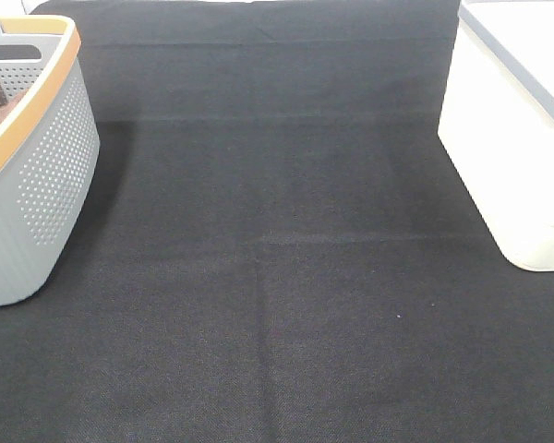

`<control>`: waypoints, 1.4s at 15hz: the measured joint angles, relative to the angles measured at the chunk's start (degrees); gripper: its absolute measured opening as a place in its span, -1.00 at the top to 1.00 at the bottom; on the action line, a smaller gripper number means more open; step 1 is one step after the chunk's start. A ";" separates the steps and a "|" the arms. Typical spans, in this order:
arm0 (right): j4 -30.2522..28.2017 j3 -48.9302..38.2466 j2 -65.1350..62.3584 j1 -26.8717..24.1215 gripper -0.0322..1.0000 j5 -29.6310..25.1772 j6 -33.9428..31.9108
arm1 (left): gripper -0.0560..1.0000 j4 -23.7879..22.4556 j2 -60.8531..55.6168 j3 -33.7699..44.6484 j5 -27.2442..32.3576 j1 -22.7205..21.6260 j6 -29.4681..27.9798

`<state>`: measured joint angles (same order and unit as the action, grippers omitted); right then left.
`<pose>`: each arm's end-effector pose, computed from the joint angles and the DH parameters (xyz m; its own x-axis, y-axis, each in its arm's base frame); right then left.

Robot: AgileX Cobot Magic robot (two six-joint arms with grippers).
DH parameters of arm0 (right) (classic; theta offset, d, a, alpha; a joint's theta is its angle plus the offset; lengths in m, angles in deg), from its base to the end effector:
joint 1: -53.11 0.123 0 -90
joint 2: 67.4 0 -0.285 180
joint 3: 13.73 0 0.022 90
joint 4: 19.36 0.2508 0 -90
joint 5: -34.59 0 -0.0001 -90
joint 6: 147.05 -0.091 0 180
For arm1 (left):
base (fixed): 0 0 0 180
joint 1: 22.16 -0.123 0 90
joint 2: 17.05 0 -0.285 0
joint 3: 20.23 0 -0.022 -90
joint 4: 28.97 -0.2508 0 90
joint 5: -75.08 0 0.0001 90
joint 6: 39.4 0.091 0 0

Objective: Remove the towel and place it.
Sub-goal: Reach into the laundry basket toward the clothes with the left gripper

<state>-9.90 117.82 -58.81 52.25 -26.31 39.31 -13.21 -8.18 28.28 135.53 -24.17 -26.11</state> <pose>-0.0034 0.0131 0.2787 -0.4597 -0.0229 -0.8878 -0.1263 0.9912 0.0398 -0.0026 -0.0216 0.2806 -0.4333 0.0757 -0.8980 0.2180 0.9757 -0.0229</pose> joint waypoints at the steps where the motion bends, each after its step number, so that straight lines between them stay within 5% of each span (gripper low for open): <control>1: 0.00 0.00 0.00 0.00 -0.55 0.00 0.00 | -0.67 2.12 0.00 0.00 -0.52 0.00 0.00; 6: 0.06 0.00 0.00 0.00 -0.55 0.00 0.00 | -0.67 7.05 0.00 -0.17 -8.25 0.00 0.00; 10: 0.11 0.00 0.00 0.00 -0.55 0.00 0.00 | -0.67 9.45 1.26 -0.23 -28.42 0.00 2.75; 12: 0.11 0.00 0.00 0.00 -0.55 0.00 0.00 | -0.67 9.45 3.72 -0.46 -32.37 0.00 3.44; 17: 0.17 0.00 0.00 0.00 -0.55 0.00 0.00 | -0.67 11.00 34.55 -3.27 -39.30 0.00 6.99; 21: 0.17 0.00 0.00 0.00 -0.55 0.00 0.00 | -0.67 10.83 62.45 -20.68 -39.08 0.00 7.56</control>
<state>-9.73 117.82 -58.81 52.25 -26.31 39.31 -2.38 54.28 7.60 96.45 -24.17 -18.55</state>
